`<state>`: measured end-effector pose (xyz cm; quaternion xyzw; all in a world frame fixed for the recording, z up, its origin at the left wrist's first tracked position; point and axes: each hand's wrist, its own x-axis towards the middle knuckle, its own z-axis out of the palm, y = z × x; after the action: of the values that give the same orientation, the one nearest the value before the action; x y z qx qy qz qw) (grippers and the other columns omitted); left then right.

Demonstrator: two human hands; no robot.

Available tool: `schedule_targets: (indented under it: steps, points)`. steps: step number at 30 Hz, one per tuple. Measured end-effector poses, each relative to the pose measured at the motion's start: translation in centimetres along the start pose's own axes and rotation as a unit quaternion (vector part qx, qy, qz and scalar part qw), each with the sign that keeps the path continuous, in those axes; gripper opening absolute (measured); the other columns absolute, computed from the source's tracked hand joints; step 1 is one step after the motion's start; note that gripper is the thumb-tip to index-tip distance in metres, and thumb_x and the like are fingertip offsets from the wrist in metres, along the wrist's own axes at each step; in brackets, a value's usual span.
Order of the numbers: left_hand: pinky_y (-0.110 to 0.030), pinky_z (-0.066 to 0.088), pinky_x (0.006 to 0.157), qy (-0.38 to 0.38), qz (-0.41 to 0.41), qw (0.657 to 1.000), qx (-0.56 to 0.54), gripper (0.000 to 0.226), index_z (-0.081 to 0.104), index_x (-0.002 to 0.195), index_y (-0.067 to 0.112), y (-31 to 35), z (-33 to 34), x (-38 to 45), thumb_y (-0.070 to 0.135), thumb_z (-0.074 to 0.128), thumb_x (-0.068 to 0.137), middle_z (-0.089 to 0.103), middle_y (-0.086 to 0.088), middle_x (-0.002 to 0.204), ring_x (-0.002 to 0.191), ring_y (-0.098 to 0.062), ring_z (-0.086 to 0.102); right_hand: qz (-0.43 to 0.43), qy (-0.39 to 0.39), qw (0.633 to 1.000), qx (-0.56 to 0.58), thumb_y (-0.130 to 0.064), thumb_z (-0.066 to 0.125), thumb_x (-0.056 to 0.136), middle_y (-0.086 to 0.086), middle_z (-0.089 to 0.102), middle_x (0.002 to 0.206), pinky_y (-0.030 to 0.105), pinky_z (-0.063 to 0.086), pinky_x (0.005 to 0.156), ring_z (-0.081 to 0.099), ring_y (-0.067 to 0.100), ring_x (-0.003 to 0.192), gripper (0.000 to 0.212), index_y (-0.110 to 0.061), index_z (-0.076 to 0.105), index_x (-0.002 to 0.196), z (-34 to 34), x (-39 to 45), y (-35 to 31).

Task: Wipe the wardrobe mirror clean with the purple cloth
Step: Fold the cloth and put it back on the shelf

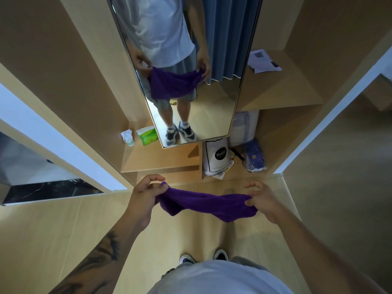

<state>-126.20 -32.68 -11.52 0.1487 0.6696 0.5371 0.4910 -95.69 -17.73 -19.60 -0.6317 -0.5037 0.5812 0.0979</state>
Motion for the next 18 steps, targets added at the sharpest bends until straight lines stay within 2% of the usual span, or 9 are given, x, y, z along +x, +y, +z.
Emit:
schedule_targets:
  steps: [4, 6, 9, 12, 15, 18]
  points:
    - [-0.037, 0.053, 0.077, -0.028, 0.057, 0.998, -0.009, 0.021, 0.067, 0.099, 0.013, 1.1, 0.1, -0.6, -0.007, 0.064, 0.093, 0.070, -0.013, 0.088, 0.086, -0.023, 0.066, 0.019, 0.072, 0.996, -0.047, 0.011, 0.065, 0.085, 0.006, 0.069, 0.110, 0.046, 0.063, 0.080, 0.070, 0.026, 0.094, 0.048, -0.027, 0.062, 0.114, 0.8, 0.0, 1.1]
    - [-0.035, 0.054, 0.073, -0.059, 0.075, 0.995, -0.002, 0.021, 0.066, 0.098, 0.012, 1.5, 0.6, -1.2, -0.008, 0.063, 0.093, 0.070, -0.008, 0.084, 0.083, -0.021, 0.067, 0.009, 0.114, 0.992, -0.051, 0.009, 0.061, 0.086, 0.005, 0.069, 0.111, 0.038, 0.060, 0.074, 0.067, 0.023, 0.092, 0.042, -0.024, 0.063, 0.112, 1.3, -0.3, 1.3]
    - [-0.032, 0.056, 0.068, -0.095, 0.087, 0.992, 0.009, 0.025, 0.067, 0.096, 0.014, 2.0, 1.6, -2.0, -0.010, 0.062, 0.094, 0.066, -0.007, 0.082, 0.081, -0.023, 0.063, 0.012, 0.176, 0.983, -0.050, 0.004, 0.058, 0.089, 0.008, 0.068, 0.111, 0.038, 0.058, 0.080, 0.066, 0.026, 0.097, 0.037, -0.021, 0.062, 0.116, 2.3, -0.3, 1.7]
    - [-0.037, 0.058, 0.073, -0.126, 0.101, 0.987, 0.017, 0.030, 0.070, 0.089, 0.020, 2.3, 2.4, -2.4, -0.008, 0.063, 0.094, 0.058, -0.018, 0.093, 0.084, -0.030, 0.058, 0.054, 0.237, 0.970, -0.012, -0.003, 0.063, 0.091, 0.015, 0.067, 0.118, 0.037, 0.056, 0.082, 0.062, 0.028, 0.097, 0.039, -0.014, 0.061, 0.128, 3.4, 0.0, 2.0]
    - [-0.043, 0.057, 0.081, -0.143, 0.106, 0.984, 0.020, 0.030, 0.073, 0.090, 0.021, 2.5, 2.9, -2.7, -0.007, 0.064, 0.095, 0.058, -0.018, 0.096, 0.086, -0.032, 0.058, 0.108, 0.237, 0.965, 0.015, -0.011, 0.071, 0.092, 0.019, 0.067, 0.119, 0.036, 0.052, 0.084, 0.064, 0.035, 0.104, 0.035, -0.005, 0.065, 0.127, 4.3, 0.3, 1.9]
    - [-0.050, 0.055, 0.087, -0.125, 0.122, 0.983, 0.056, 0.030, 0.078, 0.097, 0.022, 2.8, 2.8, -2.6, -0.005, 0.066, 0.094, 0.062, -0.024, 0.093, 0.087, -0.033, 0.060, 0.145, 0.206, 0.967, -0.024, -0.029, 0.069, 0.096, 0.016, 0.069, 0.096, 0.034, 0.050, 0.077, 0.066, 0.035, 0.093, 0.035, 0.002, 0.071, 0.113, 5.1, 0.9, 2.2]
